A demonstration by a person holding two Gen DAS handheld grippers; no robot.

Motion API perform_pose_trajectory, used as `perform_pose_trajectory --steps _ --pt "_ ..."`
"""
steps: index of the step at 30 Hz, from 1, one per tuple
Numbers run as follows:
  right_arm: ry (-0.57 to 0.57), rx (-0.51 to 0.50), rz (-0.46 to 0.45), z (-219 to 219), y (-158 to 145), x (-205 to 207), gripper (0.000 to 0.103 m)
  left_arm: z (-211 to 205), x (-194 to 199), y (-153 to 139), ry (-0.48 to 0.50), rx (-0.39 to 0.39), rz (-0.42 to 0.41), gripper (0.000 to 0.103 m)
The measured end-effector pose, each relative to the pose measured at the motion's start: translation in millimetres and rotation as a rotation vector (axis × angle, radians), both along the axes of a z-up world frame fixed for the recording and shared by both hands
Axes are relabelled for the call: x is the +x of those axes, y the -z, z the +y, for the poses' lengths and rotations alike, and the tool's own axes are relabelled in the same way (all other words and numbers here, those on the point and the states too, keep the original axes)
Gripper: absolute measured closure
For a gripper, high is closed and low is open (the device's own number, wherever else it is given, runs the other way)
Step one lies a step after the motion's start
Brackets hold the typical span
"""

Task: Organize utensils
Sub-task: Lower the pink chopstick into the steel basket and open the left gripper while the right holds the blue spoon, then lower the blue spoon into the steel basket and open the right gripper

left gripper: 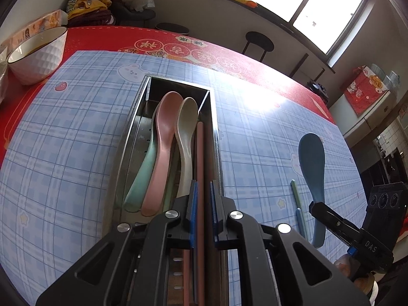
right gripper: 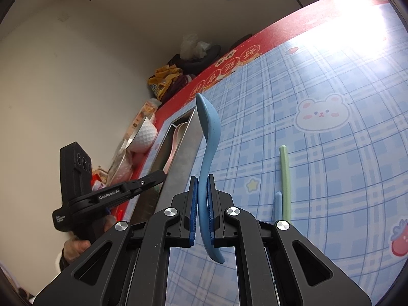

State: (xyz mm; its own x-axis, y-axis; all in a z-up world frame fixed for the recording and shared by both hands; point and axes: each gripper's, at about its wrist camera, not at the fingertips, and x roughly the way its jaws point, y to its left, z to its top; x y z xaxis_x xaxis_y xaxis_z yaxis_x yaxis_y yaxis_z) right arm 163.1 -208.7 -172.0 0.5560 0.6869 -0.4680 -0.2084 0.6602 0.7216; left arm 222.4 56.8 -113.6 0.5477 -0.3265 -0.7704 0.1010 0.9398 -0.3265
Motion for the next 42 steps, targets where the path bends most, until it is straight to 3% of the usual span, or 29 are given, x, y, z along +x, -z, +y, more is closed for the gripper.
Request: perform_pose_trajectory --steps 4,7,9,11,14,19,27,35,42 --pt "0.005 -0.004 0.016 3 0 2 0.096 2 -13 -15 0.034 0.024 -0.075 0.076" --pt "0.006 -0.002 0.03 9 -1 4 0.096 7 -29 -25 0.055 0.062 -0.162 0.052" --pt "0.006 -0.002 0.038 15 -2 6 0.096 12 -44 -29 0.06 0.102 -0.231 0.027" --pt "0.005 -0.002 0.046 23 -3 9 0.096 18 -57 -29 0.063 0.143 -0.277 0.014" --pt "0.002 -0.005 0.061 34 -5 14 0.096 28 -73 -25 0.053 0.206 -0.317 0.006" --pt "-0.012 -0.007 0.1 63 -5 25 0.096 47 -85 -11 -0.003 0.278 -0.355 0.006" --pt "-0.019 -0.072 0.149 112 -14 50 0.096 74 -91 -3 -0.091 0.199 -0.398 0.006" --pt "-0.004 -0.083 0.207 149 -15 73 0.096 89 -89 -2 -0.127 0.117 -0.377 0.006" --pt "0.035 -0.103 0.255 171 -9 82 0.095 90 -88 -1 -0.132 0.105 -0.368 0.006"
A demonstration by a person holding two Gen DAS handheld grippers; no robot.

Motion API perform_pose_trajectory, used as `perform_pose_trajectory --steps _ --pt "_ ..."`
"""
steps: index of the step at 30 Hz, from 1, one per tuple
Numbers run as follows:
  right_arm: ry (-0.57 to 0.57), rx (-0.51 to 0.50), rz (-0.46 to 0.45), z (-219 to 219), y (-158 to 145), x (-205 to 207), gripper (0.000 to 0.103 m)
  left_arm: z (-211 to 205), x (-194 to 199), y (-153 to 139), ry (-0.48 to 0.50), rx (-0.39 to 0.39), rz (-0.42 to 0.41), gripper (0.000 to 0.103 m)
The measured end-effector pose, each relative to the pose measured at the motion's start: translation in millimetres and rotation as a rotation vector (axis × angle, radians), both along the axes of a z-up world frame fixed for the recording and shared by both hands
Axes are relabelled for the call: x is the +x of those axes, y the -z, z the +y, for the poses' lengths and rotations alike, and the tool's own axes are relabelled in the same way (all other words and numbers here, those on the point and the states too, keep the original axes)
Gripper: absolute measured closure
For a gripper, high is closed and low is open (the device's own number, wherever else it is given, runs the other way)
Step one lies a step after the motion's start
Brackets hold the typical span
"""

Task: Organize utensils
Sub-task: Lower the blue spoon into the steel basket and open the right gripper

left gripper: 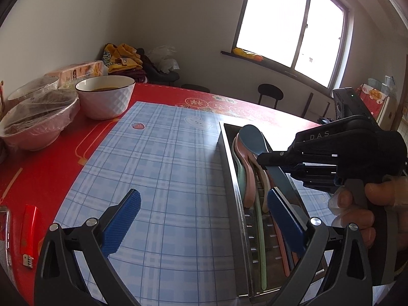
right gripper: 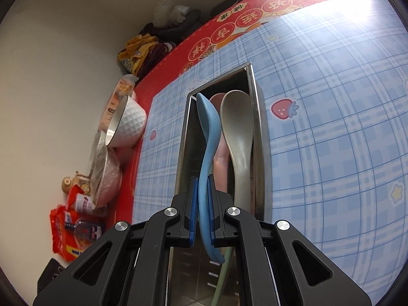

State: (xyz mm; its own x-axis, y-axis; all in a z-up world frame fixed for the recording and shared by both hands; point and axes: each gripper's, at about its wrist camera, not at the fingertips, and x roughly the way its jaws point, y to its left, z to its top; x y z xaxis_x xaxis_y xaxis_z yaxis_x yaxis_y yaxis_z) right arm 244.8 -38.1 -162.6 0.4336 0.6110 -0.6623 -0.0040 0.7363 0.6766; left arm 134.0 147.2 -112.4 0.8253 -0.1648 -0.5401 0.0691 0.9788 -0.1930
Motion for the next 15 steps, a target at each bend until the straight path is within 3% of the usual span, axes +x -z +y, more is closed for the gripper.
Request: perform_pose_trajectory --steps 8,11,15 --pt "0.005 -0.004 0.024 2 5 5 0.093 2 0 1 -0.002 -0.012 0.002 0.006" --pt "0.008 -0.001 0.017 -5 3 3 0.075 3 2 1 -0.003 -0.015 0.004 0.006" --pt "-0.002 -0.016 -0.082 -19 -14 -10 0.074 5 1 1 -0.007 -0.02 0.002 0.006"
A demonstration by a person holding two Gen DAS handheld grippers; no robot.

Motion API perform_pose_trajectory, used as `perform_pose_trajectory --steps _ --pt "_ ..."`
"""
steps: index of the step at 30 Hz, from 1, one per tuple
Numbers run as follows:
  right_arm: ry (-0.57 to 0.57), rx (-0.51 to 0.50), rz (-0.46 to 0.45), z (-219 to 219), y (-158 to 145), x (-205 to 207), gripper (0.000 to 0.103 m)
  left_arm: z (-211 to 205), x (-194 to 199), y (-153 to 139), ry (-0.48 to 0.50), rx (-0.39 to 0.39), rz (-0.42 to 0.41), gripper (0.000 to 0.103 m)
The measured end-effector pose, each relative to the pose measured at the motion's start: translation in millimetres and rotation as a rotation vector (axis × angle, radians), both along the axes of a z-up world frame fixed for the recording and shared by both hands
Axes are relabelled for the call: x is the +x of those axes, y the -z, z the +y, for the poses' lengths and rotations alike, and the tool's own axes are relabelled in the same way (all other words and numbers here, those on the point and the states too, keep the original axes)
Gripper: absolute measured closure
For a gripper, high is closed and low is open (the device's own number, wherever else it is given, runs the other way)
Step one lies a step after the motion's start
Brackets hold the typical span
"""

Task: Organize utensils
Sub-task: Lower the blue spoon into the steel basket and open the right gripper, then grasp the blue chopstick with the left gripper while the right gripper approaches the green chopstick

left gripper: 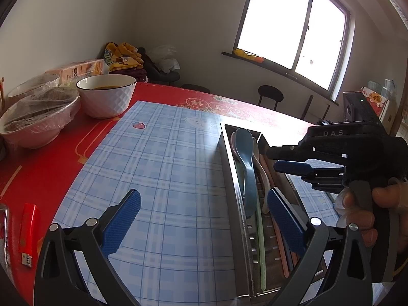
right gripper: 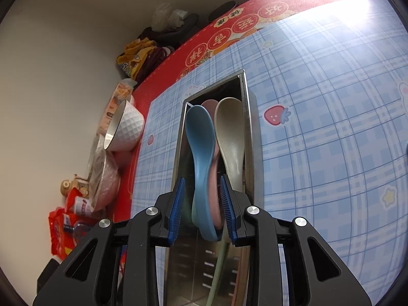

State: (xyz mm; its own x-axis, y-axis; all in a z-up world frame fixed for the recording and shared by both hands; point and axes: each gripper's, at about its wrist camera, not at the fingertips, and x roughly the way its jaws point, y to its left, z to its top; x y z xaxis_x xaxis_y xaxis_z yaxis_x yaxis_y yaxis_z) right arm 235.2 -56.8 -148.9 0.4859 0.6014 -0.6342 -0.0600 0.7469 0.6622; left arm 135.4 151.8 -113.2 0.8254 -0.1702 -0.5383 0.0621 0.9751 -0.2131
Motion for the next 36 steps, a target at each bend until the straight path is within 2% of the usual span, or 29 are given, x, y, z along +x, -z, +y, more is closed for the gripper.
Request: perform_pose_trajectory --steps 6,9,14,19,20,24,27,31,36 --pt "0.009 -0.151 -0.265 -39 -32 -33 0.068 0 0 0 -0.005 0.004 -0.004 0.006" --pt "0.023 -0.247 -0.343 -68 -39 -49 0.068 0 0 0 -0.011 0.009 -0.007 0.006" --pt "0.069 -0.307 -0.327 -133 -32 -71 0.067 -5 -2 -2 -0.033 0.04 -0.017 0.006" --pt "0.095 -0.412 -0.301 -177 -23 -94 0.067 -30 -13 -14 -0.07 0.172 -0.036 0.006" --pt "0.094 -0.427 -0.297 -183 -21 -98 0.067 -36 -17 -20 -0.064 0.168 -0.039 0.006" --pt "0.1 -0.458 -0.285 -203 -13 -112 0.067 -78 -34 -46 0.01 0.119 -0.077 0.006" --pt "0.112 -0.43 -0.287 -214 -8 -119 0.066 -128 -38 -50 0.103 0.119 -0.057 0.006" --pt "0.126 -0.411 -0.294 -219 -3 -124 0.062 -198 -36 -34 0.224 0.164 0.009 0.006" --pt "0.127 -0.407 -0.308 -220 1 -127 0.054 -241 -24 -4 0.256 0.21 0.102 0.006"
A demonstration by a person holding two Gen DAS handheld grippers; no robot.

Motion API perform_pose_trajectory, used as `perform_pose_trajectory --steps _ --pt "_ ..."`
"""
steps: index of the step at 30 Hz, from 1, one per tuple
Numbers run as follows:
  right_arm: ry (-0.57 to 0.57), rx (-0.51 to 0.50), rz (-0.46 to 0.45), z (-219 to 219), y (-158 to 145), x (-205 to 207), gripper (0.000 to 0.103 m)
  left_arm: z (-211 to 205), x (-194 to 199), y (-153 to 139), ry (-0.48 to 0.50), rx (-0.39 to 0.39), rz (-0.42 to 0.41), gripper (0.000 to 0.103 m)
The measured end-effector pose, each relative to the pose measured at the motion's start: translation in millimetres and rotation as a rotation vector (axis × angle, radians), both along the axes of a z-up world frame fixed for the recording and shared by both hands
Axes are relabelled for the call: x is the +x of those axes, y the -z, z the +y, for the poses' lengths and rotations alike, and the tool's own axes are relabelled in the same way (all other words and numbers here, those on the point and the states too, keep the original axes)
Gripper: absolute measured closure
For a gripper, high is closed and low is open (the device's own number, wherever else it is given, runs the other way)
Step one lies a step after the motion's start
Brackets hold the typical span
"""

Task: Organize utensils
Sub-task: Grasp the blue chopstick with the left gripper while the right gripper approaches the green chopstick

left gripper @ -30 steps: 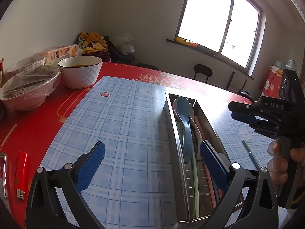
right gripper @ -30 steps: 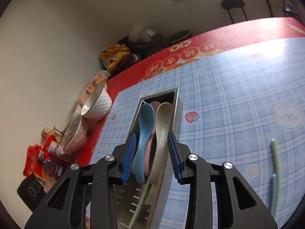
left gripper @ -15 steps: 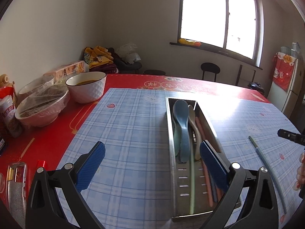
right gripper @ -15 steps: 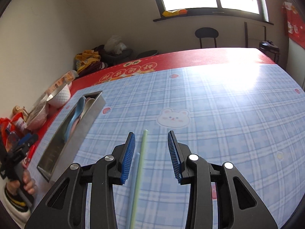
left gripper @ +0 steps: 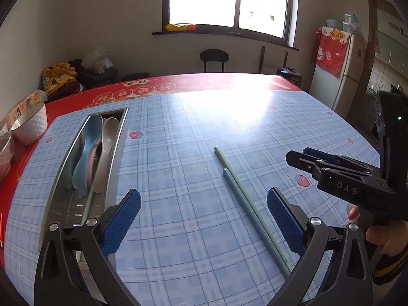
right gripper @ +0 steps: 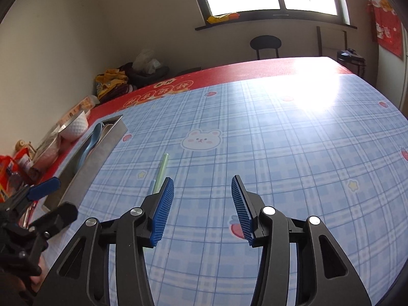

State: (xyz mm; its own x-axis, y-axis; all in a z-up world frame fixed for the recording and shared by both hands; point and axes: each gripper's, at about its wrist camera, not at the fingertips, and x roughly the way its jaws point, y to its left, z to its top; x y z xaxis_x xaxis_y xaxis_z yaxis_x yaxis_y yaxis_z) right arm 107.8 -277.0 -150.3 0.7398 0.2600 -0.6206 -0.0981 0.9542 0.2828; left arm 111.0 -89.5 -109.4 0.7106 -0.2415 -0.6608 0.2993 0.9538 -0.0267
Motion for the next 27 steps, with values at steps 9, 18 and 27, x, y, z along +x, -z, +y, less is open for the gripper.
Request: perform_pose_trajectory --steps 9,18,27 --pt "0.057 0.118 0.0 -25 1 5 0.016 -11 22 32 -0.032 0.086 0.089 0.006" --pt "0.07 0.208 0.011 -41 9 12 0.016 -20 32 42 -0.026 0.134 0.148 0.006" --pt "0.059 0.263 0.016 -46 14 9 0.016 -18 39 48 -0.032 0.117 0.194 0.006"
